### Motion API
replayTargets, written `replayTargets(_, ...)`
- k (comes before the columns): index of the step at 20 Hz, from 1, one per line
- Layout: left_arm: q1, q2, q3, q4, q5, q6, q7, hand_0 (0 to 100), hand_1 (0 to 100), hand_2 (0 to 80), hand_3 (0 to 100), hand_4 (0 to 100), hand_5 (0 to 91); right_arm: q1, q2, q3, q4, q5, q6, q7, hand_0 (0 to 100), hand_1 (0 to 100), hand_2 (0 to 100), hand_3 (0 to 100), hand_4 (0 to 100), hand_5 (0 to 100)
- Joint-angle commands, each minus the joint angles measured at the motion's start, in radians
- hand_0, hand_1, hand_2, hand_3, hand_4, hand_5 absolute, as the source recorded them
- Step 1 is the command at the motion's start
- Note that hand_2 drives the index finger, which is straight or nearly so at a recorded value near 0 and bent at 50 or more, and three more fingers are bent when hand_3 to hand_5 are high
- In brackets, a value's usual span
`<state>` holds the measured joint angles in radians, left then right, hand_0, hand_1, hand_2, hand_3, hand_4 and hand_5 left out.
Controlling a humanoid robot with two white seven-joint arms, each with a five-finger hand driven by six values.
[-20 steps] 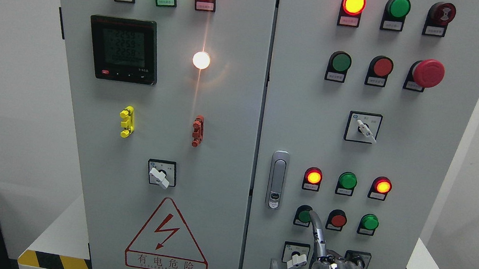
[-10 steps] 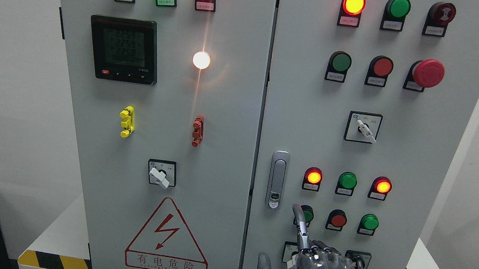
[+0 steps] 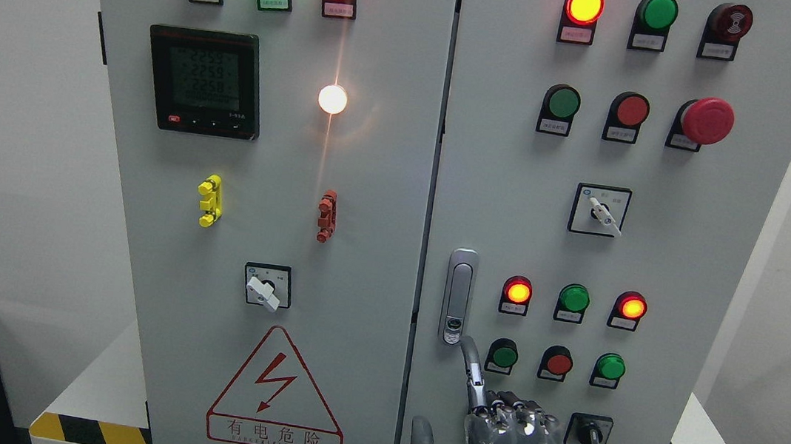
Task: Release door handle
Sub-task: 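Move the right hand up beside the silver latch handle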
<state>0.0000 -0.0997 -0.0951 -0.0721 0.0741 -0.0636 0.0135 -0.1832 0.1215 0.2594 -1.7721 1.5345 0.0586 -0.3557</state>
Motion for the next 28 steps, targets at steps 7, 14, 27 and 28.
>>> replayTargets(7, 0.017, 0.000, 0.000, 0.000, 0.001, 0.001, 0.000, 12, 56, 0.0, 0, 0, 0.0, -0.053, 0.003, 0.011, 0.104, 0.035, 0.006, -0.003, 34, 29, 10, 100, 100, 100)
replayTargets(14, 0.017, 0.000, 0.000, 0.000, 0.000, 0.001, 0.000, 12, 56, 0.0, 0, 0, 0.0, -0.058, 0.004, 0.008, 0.140, 0.035, 0.035, -0.003, 34, 28, 11, 100, 100, 100)
replayTargets(27, 0.017, 0.000, 0.000, 0.000, 0.000, 0.001, 0.000, 12, 56, 0.0, 0, 0, 0.0, -0.105, 0.004, 0.004, 0.167, 0.035, 0.047, 0.001, 35, 28, 11, 100, 100, 100)
replayTargets(28, 0.017, 0.000, 0.000, 0.000, 0.000, 0.001, 0.000, 12, 56, 0.0, 0, 0, 0.0, -0.105, 0.004, 0.004, 0.169, 0.035, 0.047, 0.001, 35, 28, 12, 100, 100, 100)
